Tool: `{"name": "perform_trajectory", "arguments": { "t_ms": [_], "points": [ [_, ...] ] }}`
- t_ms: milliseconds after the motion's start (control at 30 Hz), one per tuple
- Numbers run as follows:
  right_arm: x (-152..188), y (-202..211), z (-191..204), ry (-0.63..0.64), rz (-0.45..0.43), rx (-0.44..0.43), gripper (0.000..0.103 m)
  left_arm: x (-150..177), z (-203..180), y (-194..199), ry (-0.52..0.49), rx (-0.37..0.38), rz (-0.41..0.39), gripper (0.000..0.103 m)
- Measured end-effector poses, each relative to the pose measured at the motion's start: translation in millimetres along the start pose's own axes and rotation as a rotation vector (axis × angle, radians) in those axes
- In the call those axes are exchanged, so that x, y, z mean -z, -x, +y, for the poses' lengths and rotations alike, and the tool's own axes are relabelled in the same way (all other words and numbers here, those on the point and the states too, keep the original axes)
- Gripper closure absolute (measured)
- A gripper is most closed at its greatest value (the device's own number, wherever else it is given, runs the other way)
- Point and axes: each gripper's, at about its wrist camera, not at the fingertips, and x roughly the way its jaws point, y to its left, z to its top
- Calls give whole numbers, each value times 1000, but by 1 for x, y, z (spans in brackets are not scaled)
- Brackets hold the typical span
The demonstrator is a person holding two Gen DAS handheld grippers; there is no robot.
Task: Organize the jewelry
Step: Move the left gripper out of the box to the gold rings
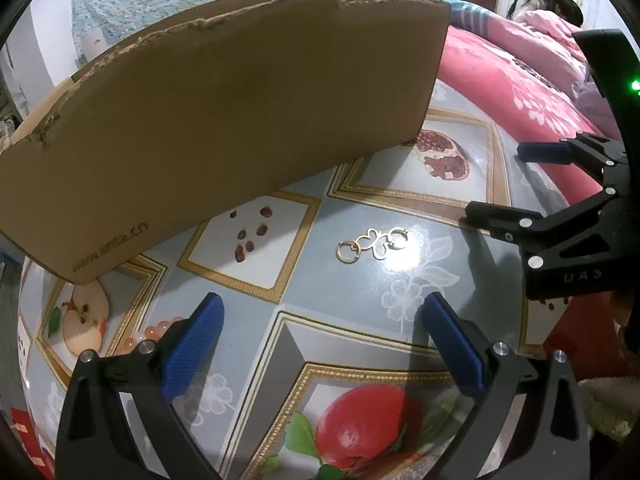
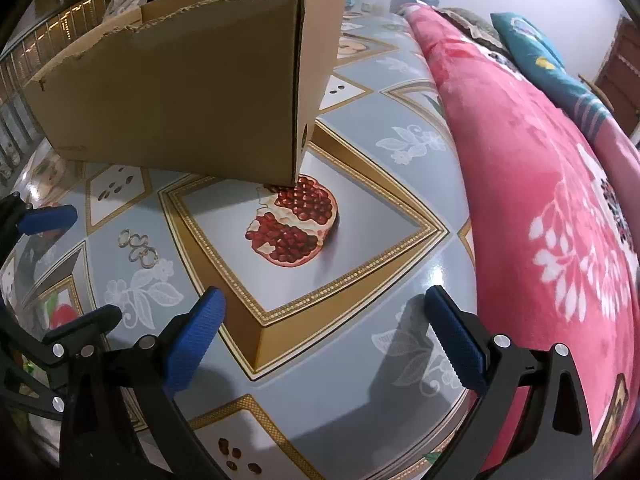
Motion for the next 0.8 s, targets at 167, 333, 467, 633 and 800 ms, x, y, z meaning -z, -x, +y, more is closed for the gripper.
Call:
{"name": "perform_trajectory", "arguments": {
  "t_ms": [167, 333, 467, 633, 800],
  "points": [
    [1, 0, 0, -7, -10, 1, 8, 0, 1, 0, -10, 4, -11, 5],
    [5, 1, -2, -6, -33, -8, 8, 5, 0, 0, -10, -7, -35, 4],
    [6, 5, -3, 10, -52, -26, 8, 10, 0, 2, -17, -3, -60, 4],
    [6, 22, -1, 6, -129, -111, 8, 10, 6, 8, -26, -1, -69, 5],
    [5, 31, 2, -2, -179, -209, 10, 7, 17, 24, -38, -6, -143, 12]
  ]
}}
